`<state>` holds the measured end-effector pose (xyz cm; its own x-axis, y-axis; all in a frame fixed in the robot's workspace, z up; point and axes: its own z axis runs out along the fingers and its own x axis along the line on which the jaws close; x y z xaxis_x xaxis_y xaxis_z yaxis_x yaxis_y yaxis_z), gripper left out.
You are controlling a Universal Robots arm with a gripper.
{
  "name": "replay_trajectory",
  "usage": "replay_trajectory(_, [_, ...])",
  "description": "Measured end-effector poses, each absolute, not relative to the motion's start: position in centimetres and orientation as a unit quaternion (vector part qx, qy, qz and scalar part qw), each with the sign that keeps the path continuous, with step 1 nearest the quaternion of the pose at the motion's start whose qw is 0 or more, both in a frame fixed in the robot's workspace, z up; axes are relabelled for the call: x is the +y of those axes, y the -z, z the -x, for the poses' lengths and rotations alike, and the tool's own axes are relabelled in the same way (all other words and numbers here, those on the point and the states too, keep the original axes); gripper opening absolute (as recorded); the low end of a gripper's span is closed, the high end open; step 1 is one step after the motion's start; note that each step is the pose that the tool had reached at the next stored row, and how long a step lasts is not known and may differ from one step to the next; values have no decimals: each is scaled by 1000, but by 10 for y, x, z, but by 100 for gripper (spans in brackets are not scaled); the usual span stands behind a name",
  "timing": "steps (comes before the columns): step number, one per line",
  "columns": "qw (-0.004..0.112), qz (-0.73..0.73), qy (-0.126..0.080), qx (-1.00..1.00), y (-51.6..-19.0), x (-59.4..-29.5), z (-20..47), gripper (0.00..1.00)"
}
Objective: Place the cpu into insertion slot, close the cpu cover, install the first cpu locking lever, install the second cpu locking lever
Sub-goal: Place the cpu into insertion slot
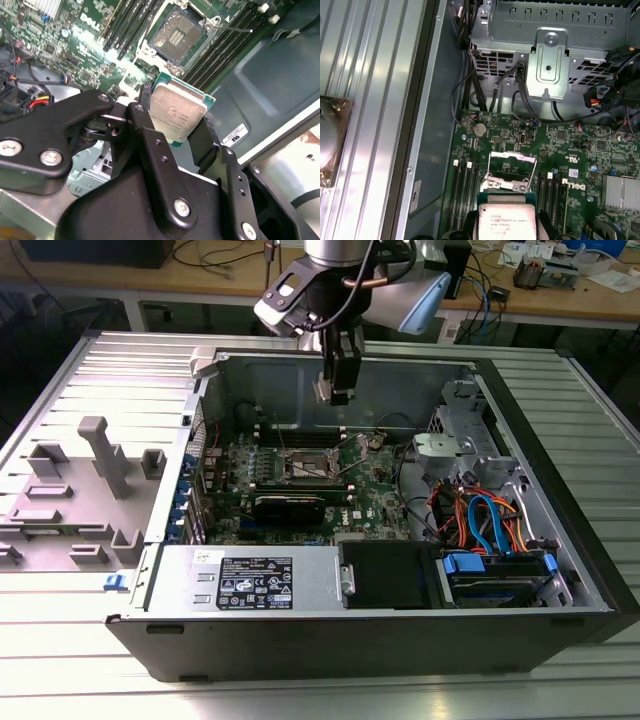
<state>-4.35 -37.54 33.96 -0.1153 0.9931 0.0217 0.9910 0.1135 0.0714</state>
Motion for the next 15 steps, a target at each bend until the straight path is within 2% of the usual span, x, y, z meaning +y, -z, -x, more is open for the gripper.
replay_trajectory(15, [14, -688, -31, 725, -335, -375, 48, 55])
